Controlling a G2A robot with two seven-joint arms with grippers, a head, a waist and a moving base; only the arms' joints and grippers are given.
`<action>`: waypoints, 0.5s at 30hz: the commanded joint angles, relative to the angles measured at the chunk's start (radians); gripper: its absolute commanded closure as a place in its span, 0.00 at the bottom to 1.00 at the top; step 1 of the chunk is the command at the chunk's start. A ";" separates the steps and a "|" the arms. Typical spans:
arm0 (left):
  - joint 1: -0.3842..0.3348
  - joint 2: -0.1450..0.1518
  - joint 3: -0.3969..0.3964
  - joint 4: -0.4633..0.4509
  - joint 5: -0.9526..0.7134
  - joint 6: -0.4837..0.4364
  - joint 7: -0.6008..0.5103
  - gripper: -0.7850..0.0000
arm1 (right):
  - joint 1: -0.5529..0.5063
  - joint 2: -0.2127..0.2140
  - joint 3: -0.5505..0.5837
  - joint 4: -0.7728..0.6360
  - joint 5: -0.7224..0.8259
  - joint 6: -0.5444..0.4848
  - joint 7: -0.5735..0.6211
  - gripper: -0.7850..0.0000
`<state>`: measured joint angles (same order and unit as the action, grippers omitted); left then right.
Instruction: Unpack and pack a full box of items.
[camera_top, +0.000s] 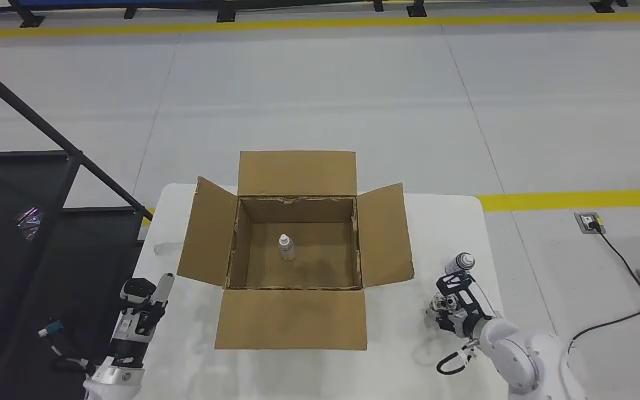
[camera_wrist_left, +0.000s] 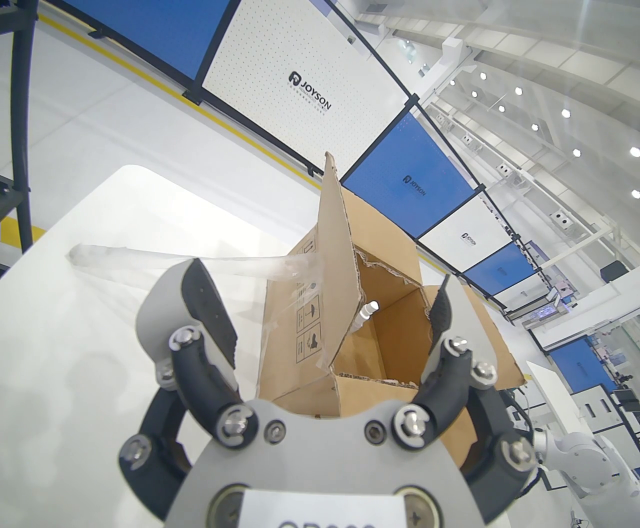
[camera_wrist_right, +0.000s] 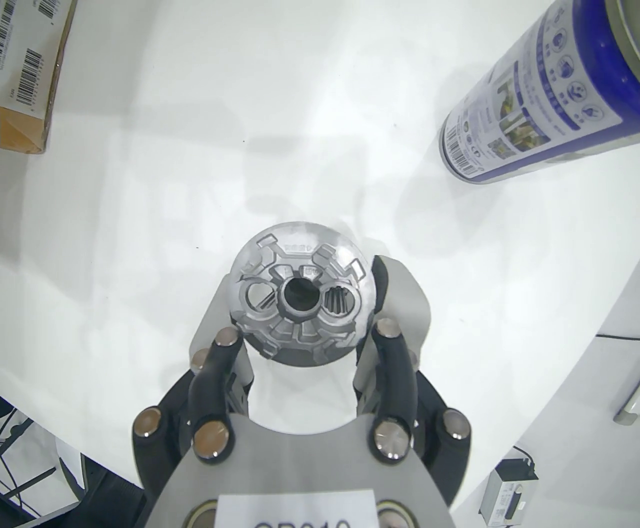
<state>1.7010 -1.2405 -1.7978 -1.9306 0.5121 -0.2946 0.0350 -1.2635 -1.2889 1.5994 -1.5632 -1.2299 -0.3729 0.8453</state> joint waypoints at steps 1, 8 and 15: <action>0.000 0.000 0.000 0.000 0.000 0.000 0.000 0.00 | -0.005 0.002 0.005 -0.010 0.004 0.002 -0.021 1.00; 0.000 0.000 0.000 0.000 0.000 0.000 0.000 0.00 | -0.082 0.013 0.032 -0.202 -0.003 0.003 -0.054 1.00; 0.000 0.000 0.000 0.000 0.000 0.000 0.000 0.00 | -0.143 0.019 0.038 -0.520 -0.021 0.044 -0.048 1.00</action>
<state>1.7010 -1.2405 -1.7978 -1.9306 0.5121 -0.2946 0.0350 -1.4066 -1.2696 1.6407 -2.0418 -1.2499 -0.3357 0.7962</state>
